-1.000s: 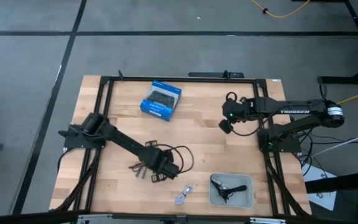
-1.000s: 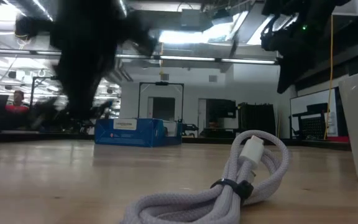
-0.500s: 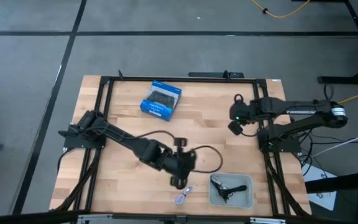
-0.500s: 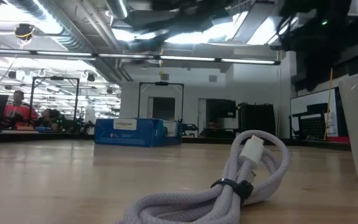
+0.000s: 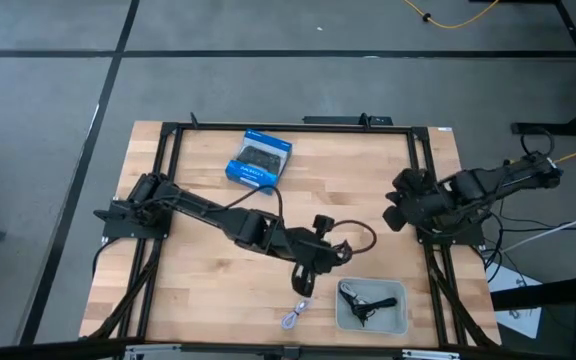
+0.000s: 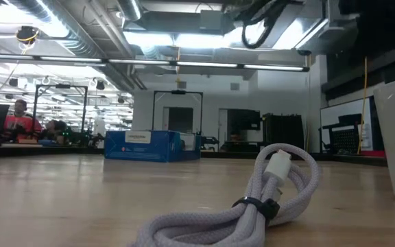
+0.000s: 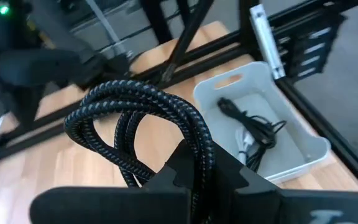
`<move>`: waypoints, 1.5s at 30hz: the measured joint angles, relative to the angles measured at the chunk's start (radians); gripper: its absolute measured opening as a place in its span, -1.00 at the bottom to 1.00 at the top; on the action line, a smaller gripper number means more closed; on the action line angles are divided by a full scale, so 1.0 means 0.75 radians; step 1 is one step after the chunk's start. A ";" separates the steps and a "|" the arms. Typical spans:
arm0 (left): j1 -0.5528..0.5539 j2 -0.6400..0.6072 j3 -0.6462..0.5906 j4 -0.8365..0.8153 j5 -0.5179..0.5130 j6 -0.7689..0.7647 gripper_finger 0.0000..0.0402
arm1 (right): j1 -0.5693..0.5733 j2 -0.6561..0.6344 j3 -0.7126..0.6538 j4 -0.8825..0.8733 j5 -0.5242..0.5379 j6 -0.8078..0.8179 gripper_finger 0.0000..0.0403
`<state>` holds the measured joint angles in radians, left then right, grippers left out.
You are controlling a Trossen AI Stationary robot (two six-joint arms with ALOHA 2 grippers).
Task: Pick and place USB-C Cables
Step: Move the black charger cable to the center of the table, then put the white charger cable into the white bin
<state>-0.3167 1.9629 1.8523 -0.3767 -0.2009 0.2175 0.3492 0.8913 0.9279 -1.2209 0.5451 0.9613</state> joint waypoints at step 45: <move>0.014 0.307 -0.001 -0.416 0.153 -0.395 -0.55 | 0.296 0.024 -0.296 0.828 0.144 -0.275 -0.97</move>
<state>-0.3059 2.1933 1.8519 -0.6887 -0.0861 -0.0792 0.5709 0.9092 0.7059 -0.5999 0.6529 0.7547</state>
